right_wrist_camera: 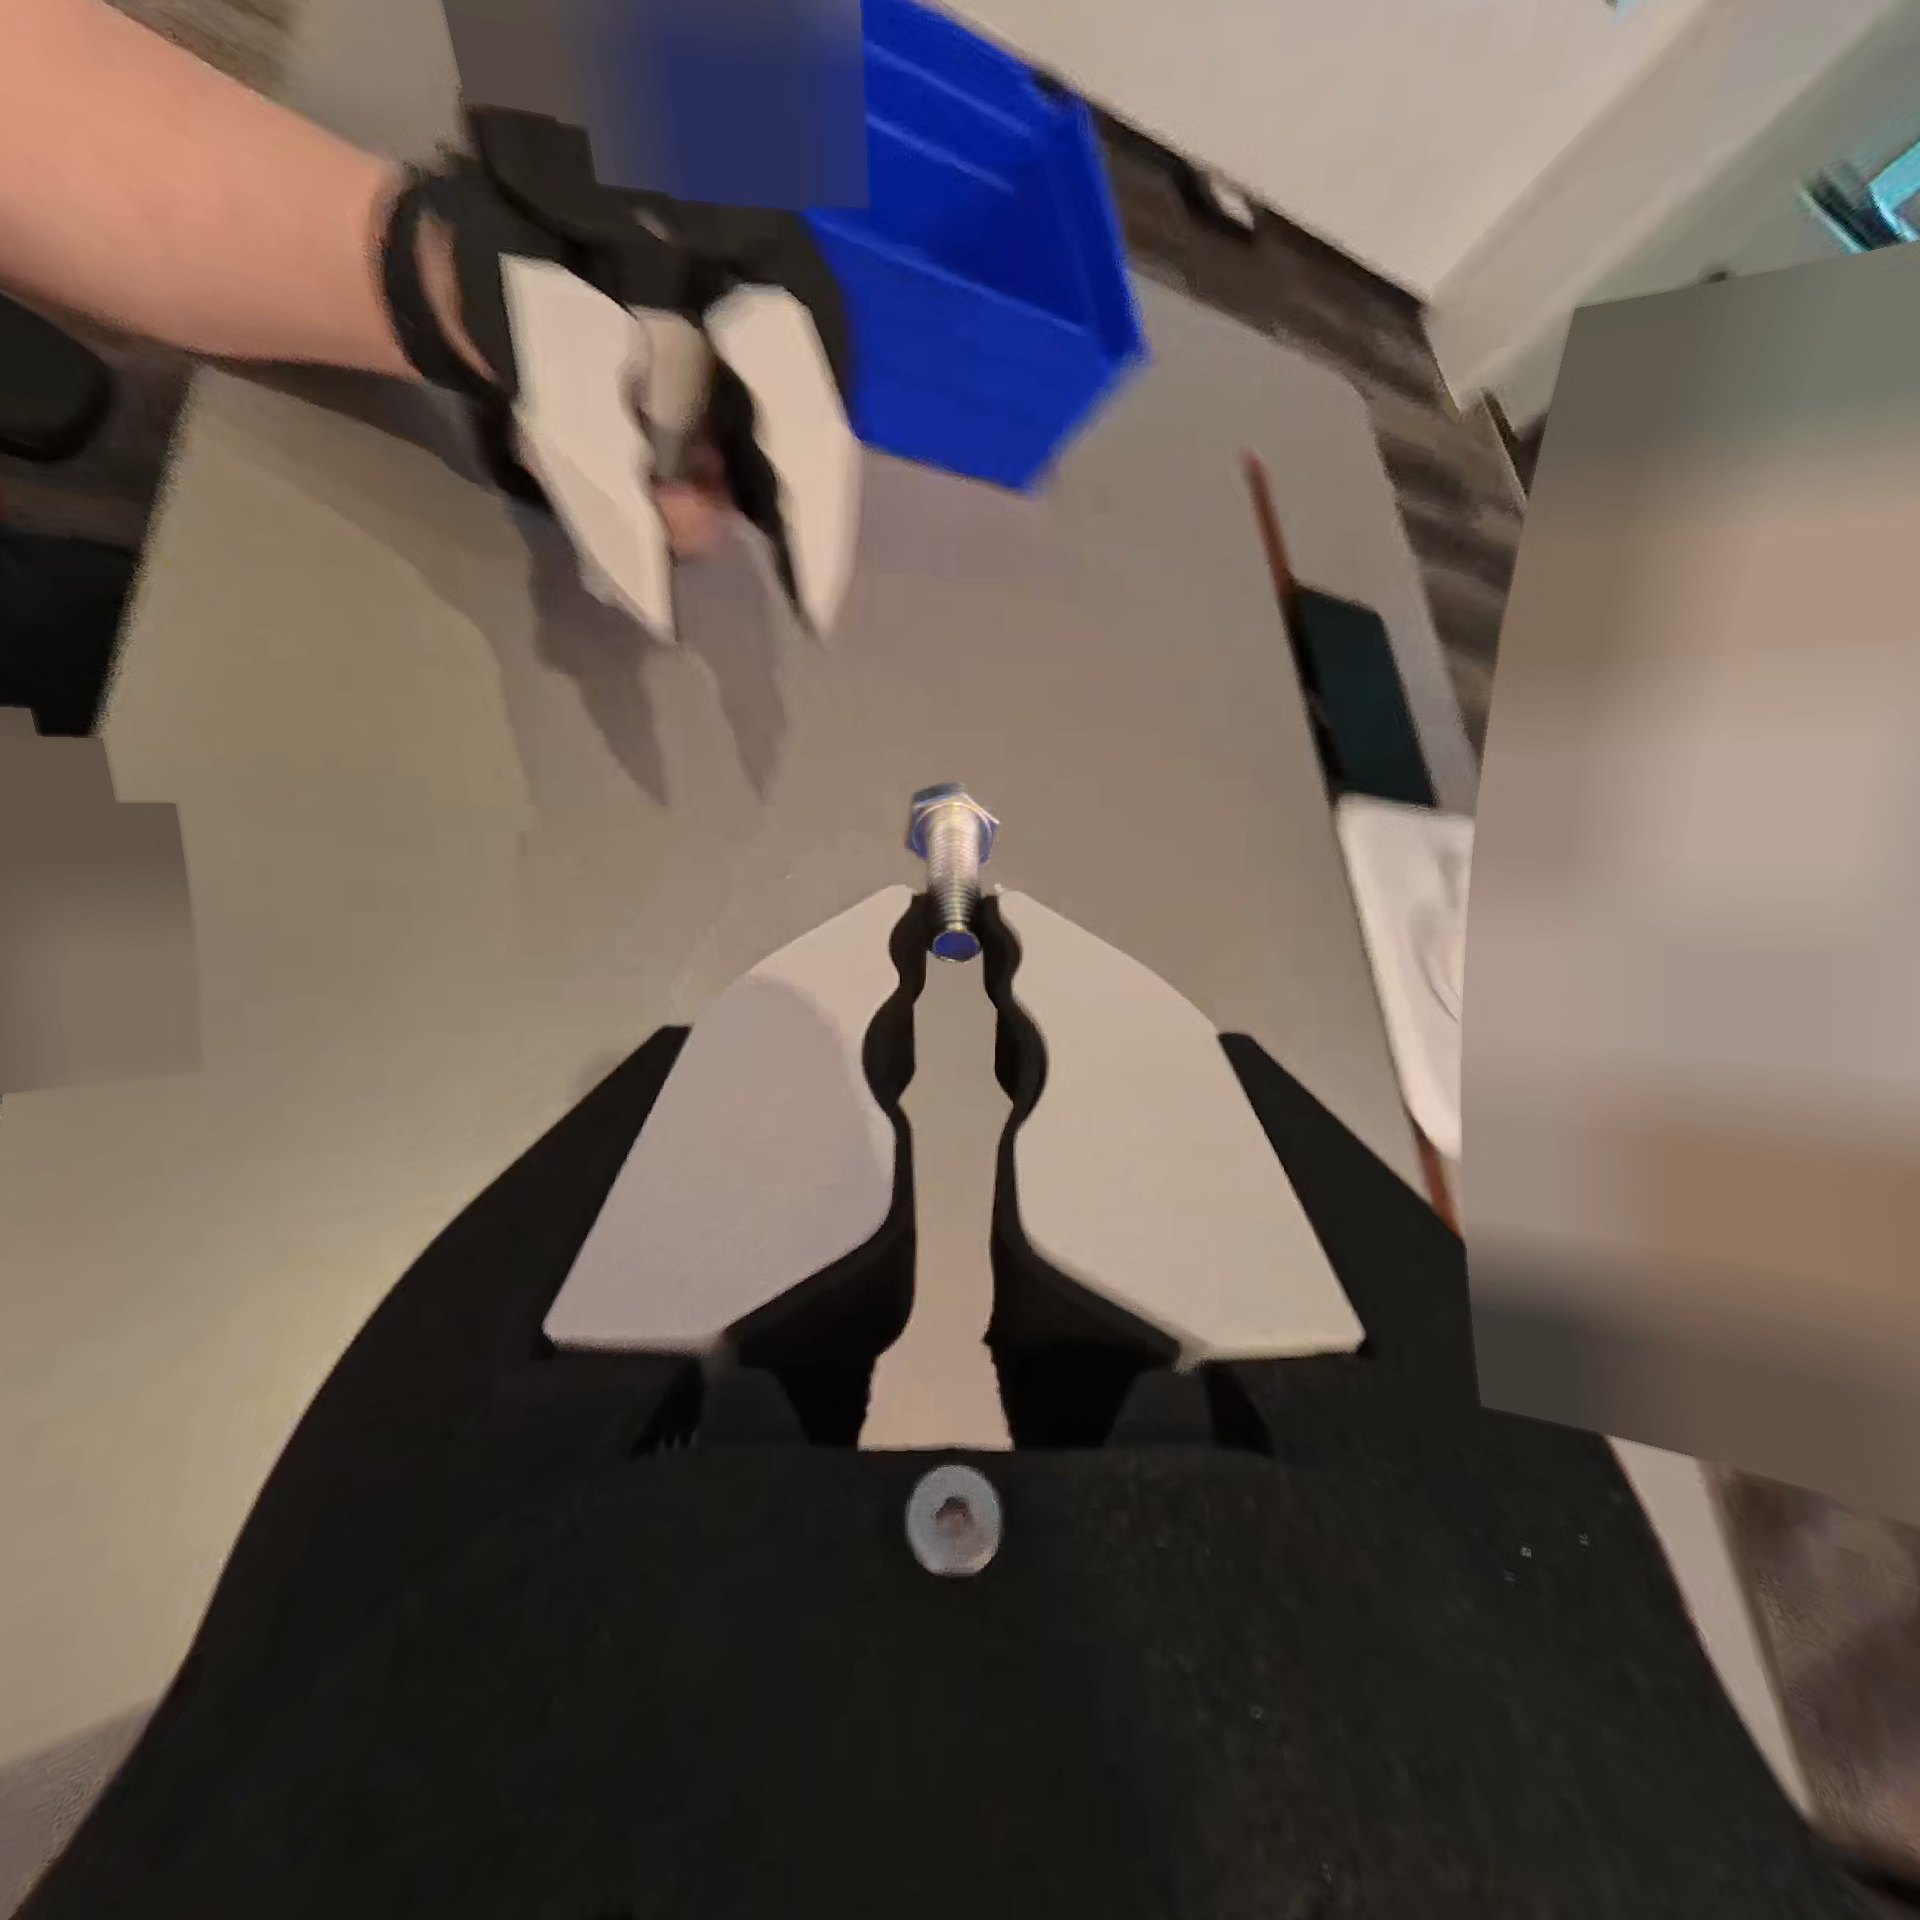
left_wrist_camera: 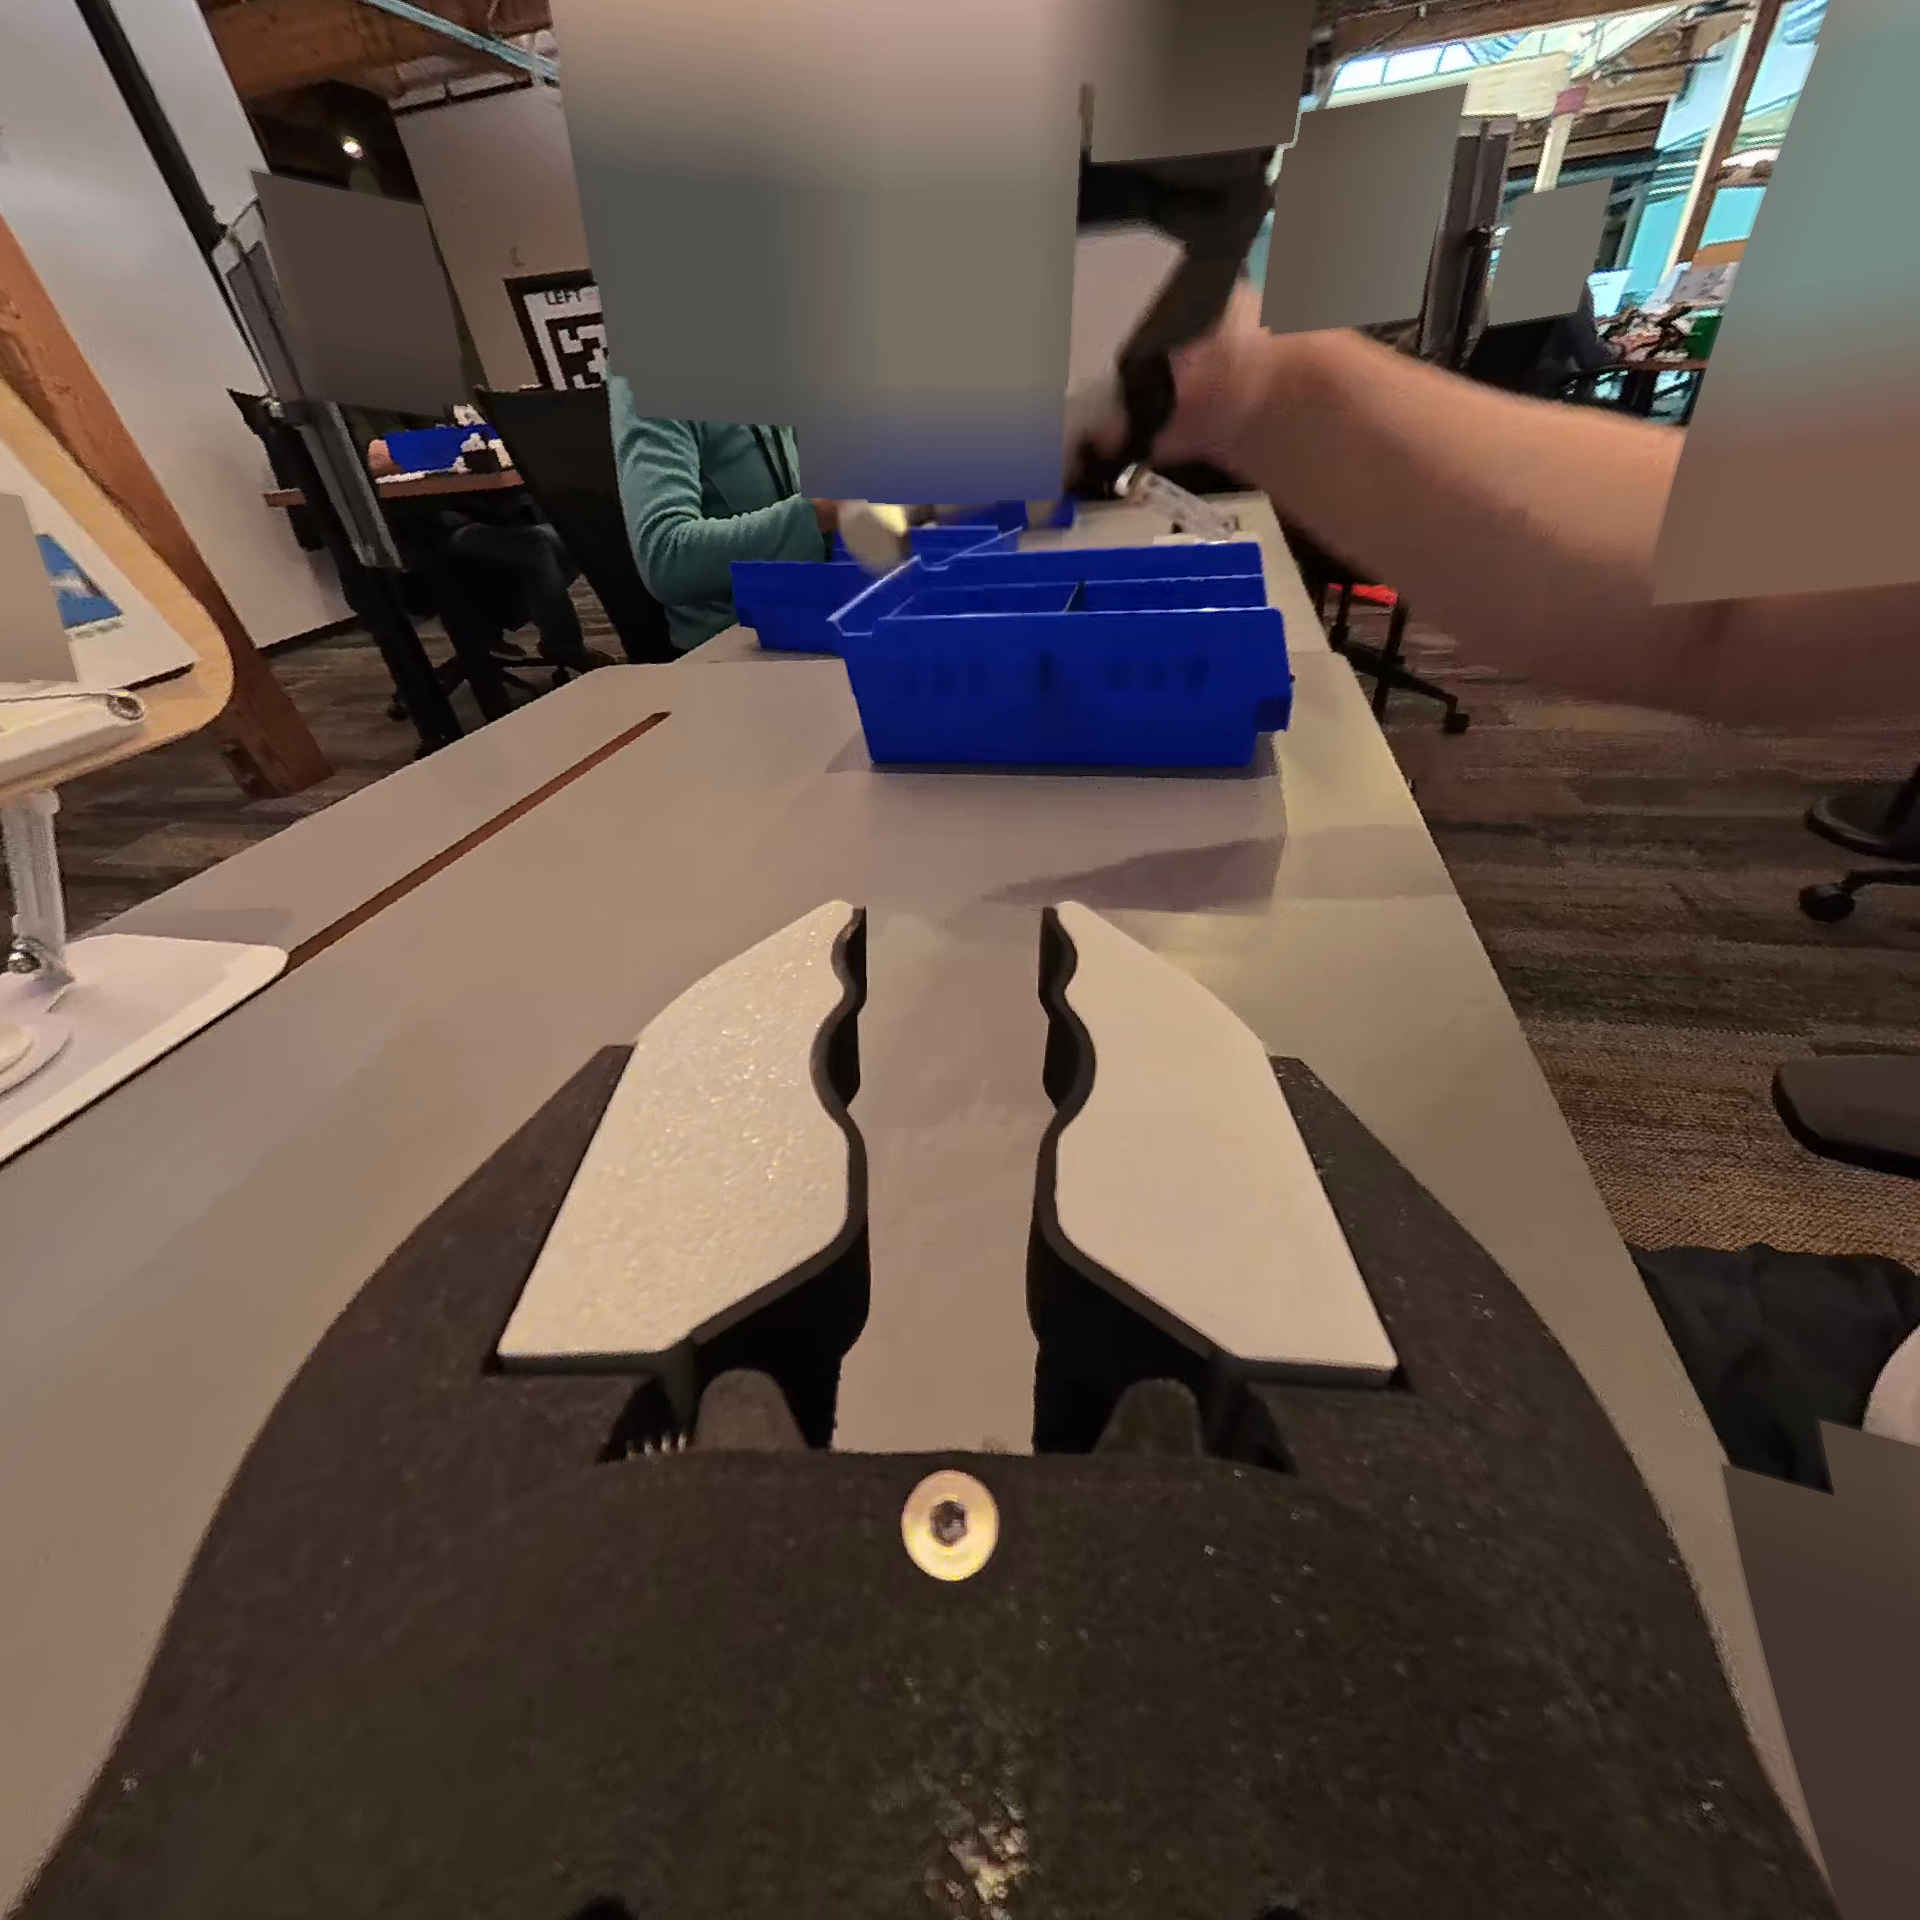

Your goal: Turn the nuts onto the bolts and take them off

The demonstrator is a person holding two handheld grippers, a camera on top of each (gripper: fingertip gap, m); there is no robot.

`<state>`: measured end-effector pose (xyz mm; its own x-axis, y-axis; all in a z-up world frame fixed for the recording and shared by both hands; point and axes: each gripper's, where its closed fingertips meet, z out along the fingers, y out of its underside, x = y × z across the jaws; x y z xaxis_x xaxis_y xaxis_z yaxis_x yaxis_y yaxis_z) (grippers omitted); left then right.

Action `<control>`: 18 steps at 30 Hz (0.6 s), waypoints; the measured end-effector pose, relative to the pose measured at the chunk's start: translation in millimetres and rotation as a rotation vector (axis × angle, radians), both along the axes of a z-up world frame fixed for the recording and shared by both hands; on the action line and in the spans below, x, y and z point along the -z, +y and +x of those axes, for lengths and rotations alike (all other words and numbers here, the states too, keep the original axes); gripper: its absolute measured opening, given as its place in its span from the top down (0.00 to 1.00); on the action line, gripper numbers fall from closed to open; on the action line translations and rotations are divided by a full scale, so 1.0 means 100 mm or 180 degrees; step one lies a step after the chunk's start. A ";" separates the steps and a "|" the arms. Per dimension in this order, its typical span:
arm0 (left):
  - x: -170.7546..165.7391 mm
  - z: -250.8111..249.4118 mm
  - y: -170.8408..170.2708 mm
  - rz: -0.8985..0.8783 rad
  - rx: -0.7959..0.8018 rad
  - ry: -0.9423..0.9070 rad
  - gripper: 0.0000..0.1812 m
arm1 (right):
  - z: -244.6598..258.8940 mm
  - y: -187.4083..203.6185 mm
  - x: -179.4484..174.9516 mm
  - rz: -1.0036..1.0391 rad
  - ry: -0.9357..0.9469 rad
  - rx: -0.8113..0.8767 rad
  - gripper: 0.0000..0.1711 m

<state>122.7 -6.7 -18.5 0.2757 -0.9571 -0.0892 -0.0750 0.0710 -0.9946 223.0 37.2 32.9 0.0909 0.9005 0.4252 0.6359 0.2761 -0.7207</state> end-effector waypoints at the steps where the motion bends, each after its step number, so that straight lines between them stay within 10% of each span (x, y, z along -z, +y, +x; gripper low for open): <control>1: 0.01 -0.01 0.01 -0.0014 -0.0013 0.0023 0.83 | 0.36 0.20 -0.10 -0.0015 -0.0172 0.0333 0.95; 8: 0.23 0.10 -0.01 0.0032 0.0004 0.0398 0.84 | 3.14 1.03 0.22 -0.1298 -0.1548 0.2662 0.94; 18: 0.47 0.15 0.06 -0.0160 0.0058 0.0549 0.85 | 4.07 0.94 1.60 -0.2624 -0.2206 0.3061 0.94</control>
